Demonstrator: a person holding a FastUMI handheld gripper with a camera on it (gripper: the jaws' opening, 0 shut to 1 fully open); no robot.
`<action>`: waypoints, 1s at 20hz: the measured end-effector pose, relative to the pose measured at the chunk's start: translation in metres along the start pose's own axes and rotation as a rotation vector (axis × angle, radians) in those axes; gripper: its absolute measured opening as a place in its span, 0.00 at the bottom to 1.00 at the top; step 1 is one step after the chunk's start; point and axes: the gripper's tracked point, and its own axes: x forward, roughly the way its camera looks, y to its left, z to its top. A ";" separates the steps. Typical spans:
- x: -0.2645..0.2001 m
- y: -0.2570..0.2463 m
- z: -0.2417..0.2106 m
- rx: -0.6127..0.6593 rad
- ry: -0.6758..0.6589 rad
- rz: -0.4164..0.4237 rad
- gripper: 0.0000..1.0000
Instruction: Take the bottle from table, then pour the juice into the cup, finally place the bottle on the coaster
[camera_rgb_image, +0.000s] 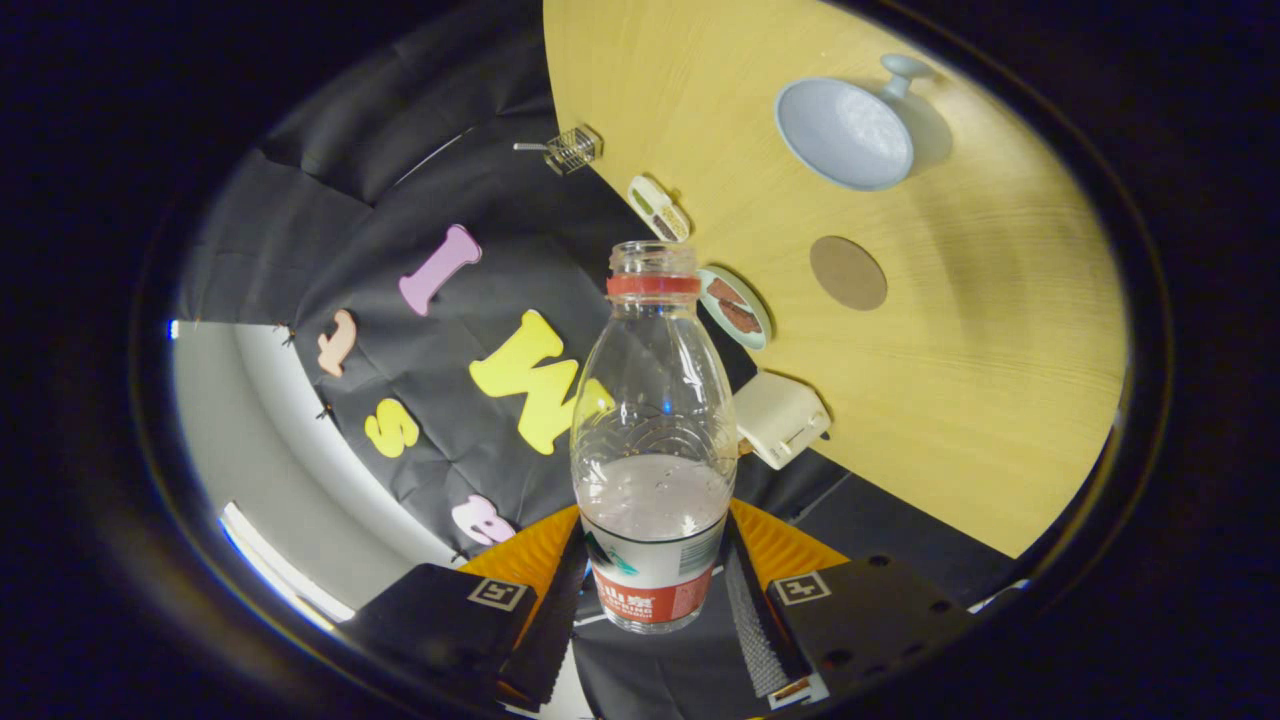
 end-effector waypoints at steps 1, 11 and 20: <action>0.000 -0.002 0.000 -0.011 0.003 -0.006 0.74; -0.006 -0.017 -0.011 -0.246 0.047 -0.041 0.74; -0.031 -0.069 -0.040 -1.083 0.147 -0.098 0.75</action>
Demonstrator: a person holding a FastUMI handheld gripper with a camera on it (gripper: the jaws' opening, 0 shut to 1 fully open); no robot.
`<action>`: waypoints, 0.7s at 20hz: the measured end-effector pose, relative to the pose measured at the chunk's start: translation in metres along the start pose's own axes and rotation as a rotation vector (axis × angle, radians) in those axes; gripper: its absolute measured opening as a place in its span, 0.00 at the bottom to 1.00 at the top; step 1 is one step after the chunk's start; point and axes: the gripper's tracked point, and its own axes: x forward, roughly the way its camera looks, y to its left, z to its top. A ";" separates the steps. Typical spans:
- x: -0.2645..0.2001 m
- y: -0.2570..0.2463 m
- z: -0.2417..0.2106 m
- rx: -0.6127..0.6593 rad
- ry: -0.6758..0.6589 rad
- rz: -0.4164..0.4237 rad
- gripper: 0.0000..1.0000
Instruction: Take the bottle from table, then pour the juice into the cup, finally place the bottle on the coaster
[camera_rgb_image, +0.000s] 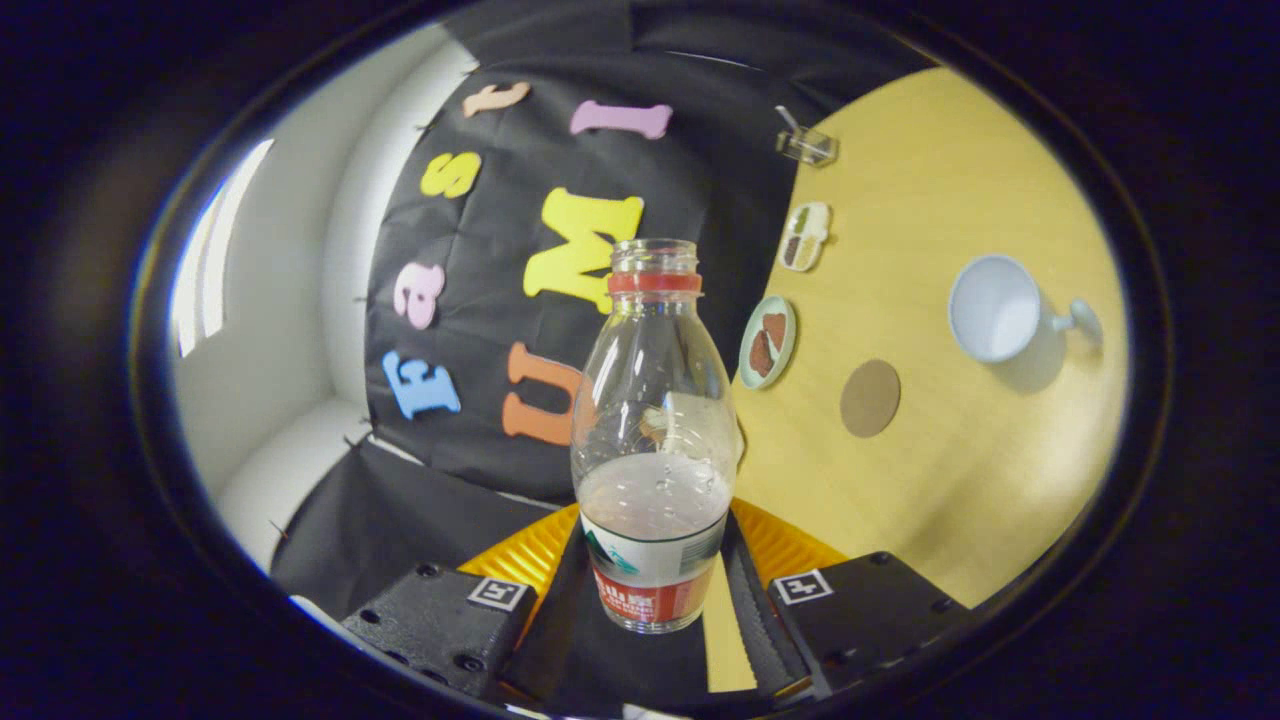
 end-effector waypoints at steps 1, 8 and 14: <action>0.000 0.000 -0.007 -0.125 0.012 -0.007 0.74; -0.042 -0.009 0.007 -0.921 -0.035 -0.220 0.75; -0.048 0.010 0.031 -1.114 -0.121 -0.253 0.76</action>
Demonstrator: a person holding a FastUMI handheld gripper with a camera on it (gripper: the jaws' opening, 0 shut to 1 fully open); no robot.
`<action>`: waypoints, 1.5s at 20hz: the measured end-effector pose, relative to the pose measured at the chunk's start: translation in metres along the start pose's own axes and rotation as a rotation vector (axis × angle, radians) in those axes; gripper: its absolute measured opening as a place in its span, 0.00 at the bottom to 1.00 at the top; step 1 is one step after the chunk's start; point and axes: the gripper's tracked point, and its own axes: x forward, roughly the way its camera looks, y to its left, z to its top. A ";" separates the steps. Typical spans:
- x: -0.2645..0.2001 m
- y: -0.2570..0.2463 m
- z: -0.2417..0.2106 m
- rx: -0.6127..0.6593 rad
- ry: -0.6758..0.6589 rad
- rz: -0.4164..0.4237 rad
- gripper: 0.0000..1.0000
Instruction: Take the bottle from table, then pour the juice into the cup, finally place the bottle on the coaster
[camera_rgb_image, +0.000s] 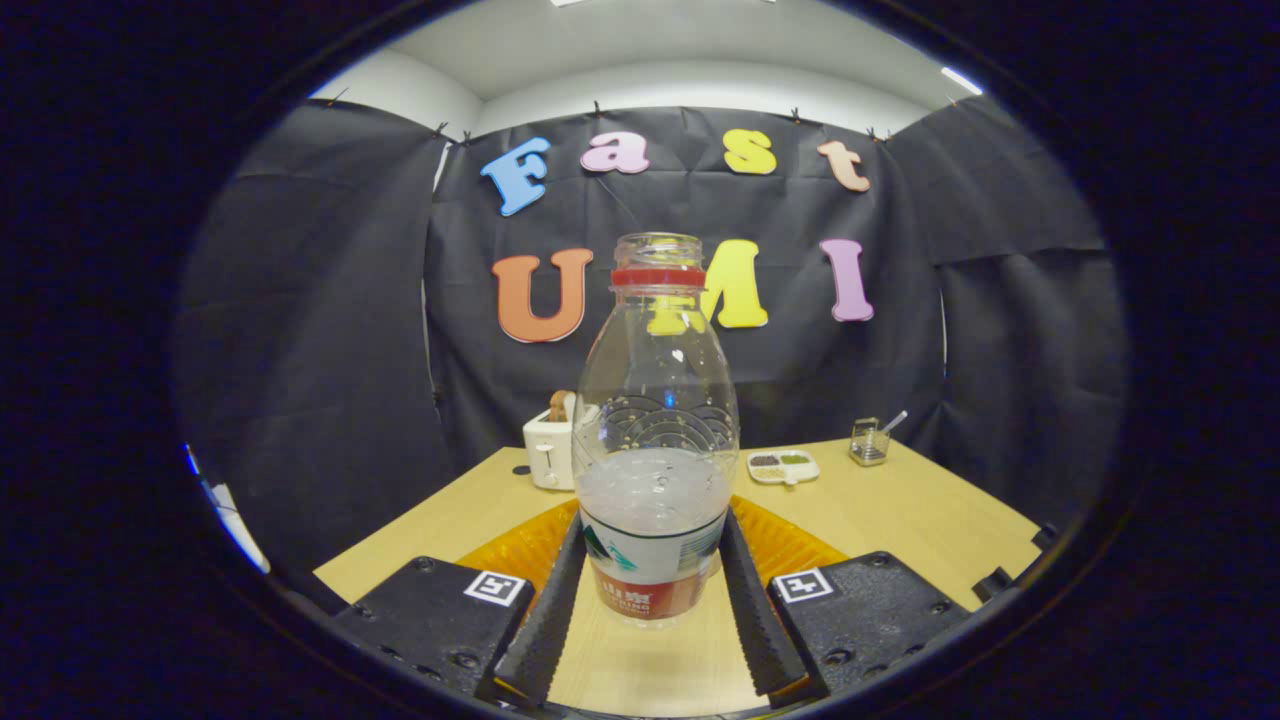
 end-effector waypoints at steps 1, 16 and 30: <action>0.001 -0.003 0.002 -0.009 -0.003 -0.018 0.75; 0.092 -0.056 0.010 0.024 -0.009 -0.185 0.77; 0.191 -0.051 -0.087 -0.030 0.112 -0.187 0.78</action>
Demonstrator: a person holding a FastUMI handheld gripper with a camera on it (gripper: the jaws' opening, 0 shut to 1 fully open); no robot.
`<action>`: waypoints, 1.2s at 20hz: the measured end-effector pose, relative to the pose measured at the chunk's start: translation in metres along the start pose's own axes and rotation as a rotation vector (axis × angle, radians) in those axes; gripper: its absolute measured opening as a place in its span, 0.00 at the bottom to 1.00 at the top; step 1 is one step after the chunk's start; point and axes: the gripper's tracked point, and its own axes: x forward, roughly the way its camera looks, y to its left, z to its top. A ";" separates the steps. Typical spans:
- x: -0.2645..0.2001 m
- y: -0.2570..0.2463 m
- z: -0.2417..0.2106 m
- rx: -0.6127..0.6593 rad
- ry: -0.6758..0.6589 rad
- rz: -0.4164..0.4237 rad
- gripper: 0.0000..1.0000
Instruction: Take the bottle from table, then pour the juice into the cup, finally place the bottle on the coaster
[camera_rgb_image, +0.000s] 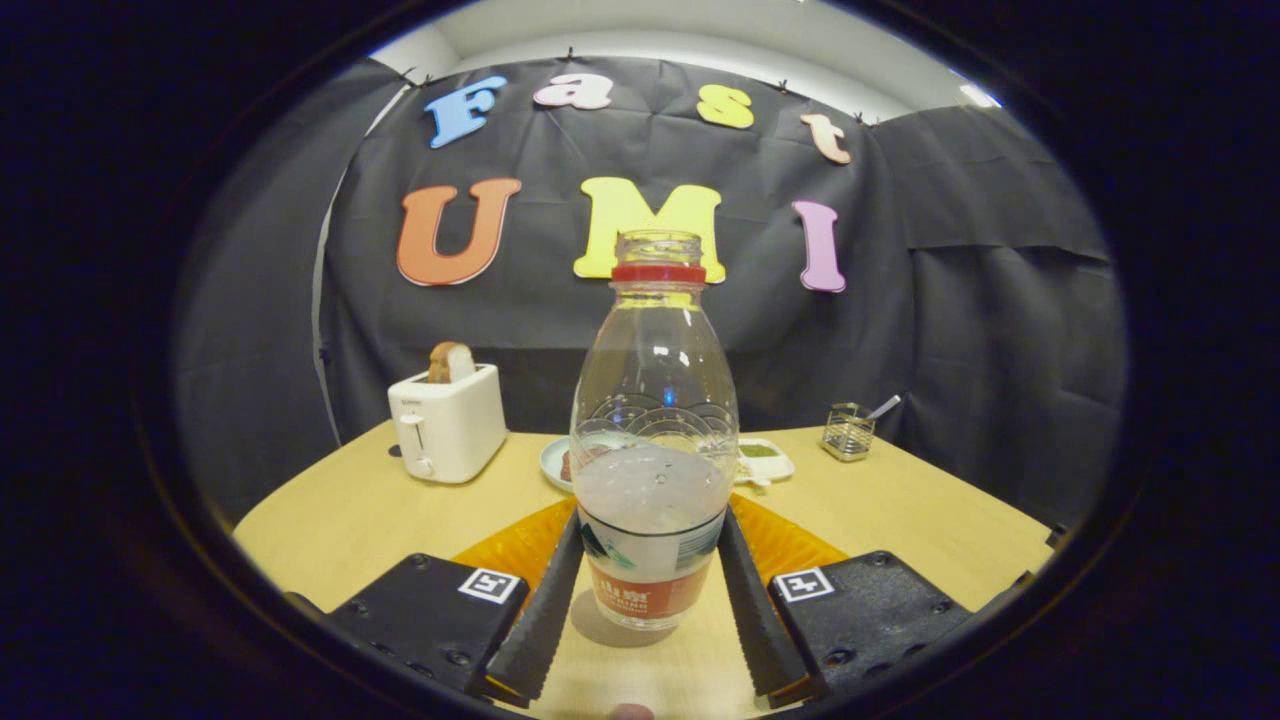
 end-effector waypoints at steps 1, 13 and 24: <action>0.007 0.001 -0.010 -0.008 0.015 0.001 0.78; 0.043 0.018 -0.050 -0.007 0.073 0.062 0.78; 0.045 0.023 -0.057 -0.028 0.080 0.112 0.88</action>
